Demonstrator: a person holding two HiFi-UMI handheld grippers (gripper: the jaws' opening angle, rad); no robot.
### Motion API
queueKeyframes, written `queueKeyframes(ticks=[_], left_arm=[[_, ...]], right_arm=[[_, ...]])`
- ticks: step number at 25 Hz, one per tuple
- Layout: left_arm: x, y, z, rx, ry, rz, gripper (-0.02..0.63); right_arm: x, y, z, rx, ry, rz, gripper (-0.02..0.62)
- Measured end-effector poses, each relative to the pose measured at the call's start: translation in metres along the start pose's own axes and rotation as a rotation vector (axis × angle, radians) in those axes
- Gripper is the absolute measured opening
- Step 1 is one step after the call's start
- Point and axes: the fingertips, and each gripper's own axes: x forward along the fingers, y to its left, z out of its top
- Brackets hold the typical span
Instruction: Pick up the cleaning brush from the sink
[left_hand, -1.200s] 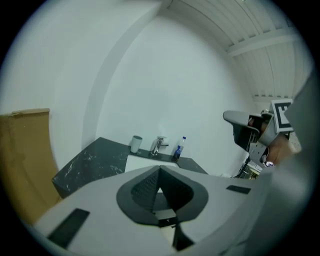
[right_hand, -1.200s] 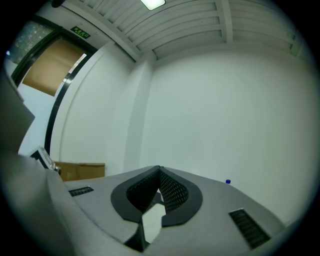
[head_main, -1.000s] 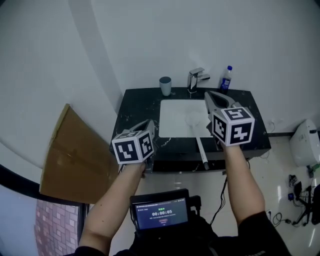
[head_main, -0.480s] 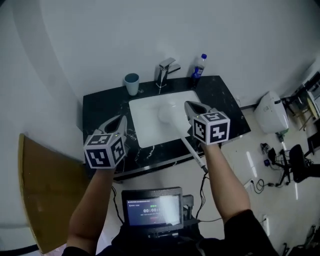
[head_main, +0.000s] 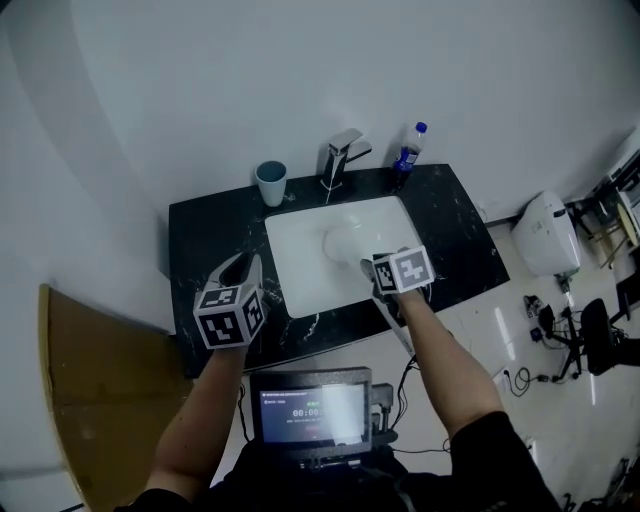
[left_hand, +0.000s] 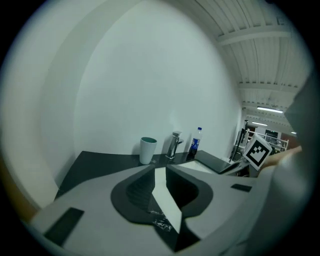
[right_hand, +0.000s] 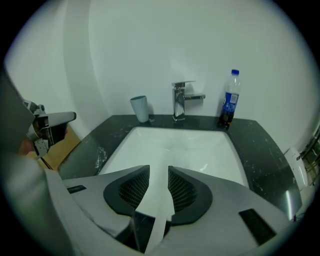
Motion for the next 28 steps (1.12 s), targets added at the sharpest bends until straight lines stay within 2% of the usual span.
queueKeyframes(ticks=[3,5,10,14,16,19,24,28], left_arm=[[0.013,0.009,-0.012,-0.003,0.039,0.033,0.08],[0.022,0.008,-0.025,-0.016,0.076,0.03,0.081],[0.037,0.002,-0.041,-0.05,0.105,0.031,0.081],[0.035,0.003,-0.047,-0.078,0.114,0.023,0.081],[0.033,0.005,-0.05,-0.089,0.116,0.027,0.081],[0.029,0.004,-0.056,-0.108,0.118,0.032,0.081],[0.018,0.0,-0.06,-0.108,0.123,0.025,0.079],[0.004,-0.002,-0.061,-0.09,0.13,0.019,0.038]], right_arm=[[0.028,-0.005,-0.018,0.001,0.101,0.022,0.107],[0.045,-0.008,-0.03,0.002,0.159,0.025,0.21],[0.076,-0.024,-0.058,0.011,0.306,0.005,0.21],[0.088,-0.031,-0.073,0.041,0.363,0.016,0.209],[0.09,-0.035,-0.075,0.011,0.39,-0.001,0.124],[0.092,-0.04,-0.077,-0.006,0.415,-0.028,0.081],[0.087,-0.046,-0.077,0.0,0.396,-0.067,0.072],[0.077,-0.049,-0.074,0.031,0.35,-0.085,0.072]])
